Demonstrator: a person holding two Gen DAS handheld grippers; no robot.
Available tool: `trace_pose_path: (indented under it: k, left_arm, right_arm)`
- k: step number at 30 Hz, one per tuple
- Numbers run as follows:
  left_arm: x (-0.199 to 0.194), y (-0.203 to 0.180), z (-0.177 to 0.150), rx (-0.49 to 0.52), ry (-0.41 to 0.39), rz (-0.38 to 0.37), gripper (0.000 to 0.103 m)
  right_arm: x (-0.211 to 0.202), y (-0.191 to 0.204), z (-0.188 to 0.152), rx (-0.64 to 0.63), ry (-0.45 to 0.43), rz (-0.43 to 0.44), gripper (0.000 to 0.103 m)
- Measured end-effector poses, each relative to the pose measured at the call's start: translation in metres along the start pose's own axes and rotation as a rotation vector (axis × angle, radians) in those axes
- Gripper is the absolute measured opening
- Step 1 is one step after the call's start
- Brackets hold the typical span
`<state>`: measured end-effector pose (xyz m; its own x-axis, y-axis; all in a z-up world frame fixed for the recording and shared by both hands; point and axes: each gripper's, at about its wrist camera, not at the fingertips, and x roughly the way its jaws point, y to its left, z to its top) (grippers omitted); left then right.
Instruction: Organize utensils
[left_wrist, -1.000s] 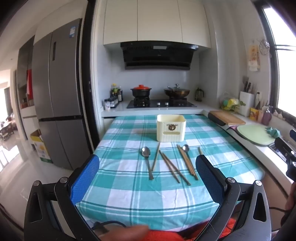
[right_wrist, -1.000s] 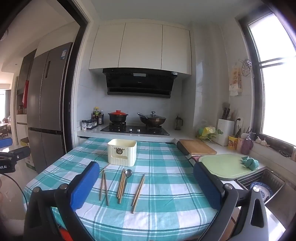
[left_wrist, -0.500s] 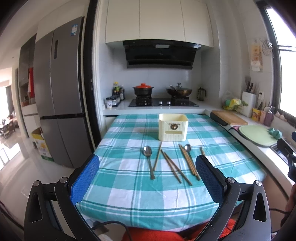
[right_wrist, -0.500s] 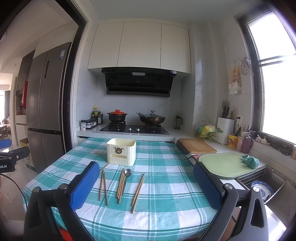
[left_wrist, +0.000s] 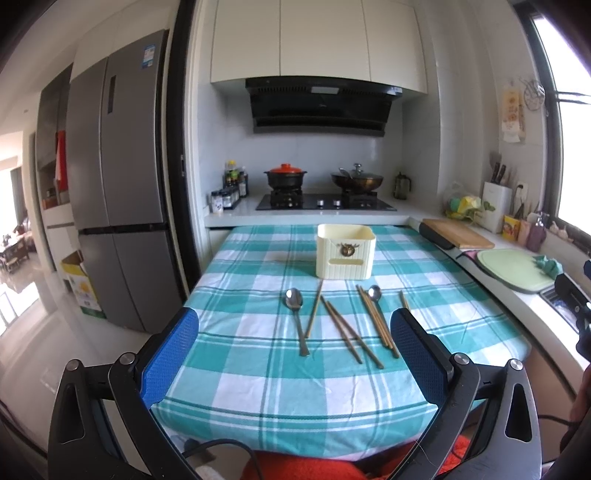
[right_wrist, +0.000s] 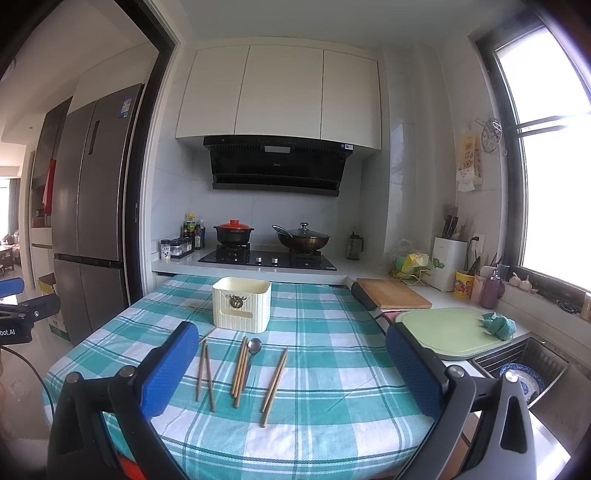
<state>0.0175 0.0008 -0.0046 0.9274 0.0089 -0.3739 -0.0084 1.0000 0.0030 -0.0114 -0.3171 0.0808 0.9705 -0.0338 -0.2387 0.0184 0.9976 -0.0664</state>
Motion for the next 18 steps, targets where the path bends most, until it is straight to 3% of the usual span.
trace_pose_path:
  k: [18]
  left_arm:
    - [0.0023,0.0017,-0.0026,-0.004,-0.005,0.008,0.103]
  right_arm:
    - [0.0005,0.0030,0.0003,-0.002,-0.014,-0.008,0.103]
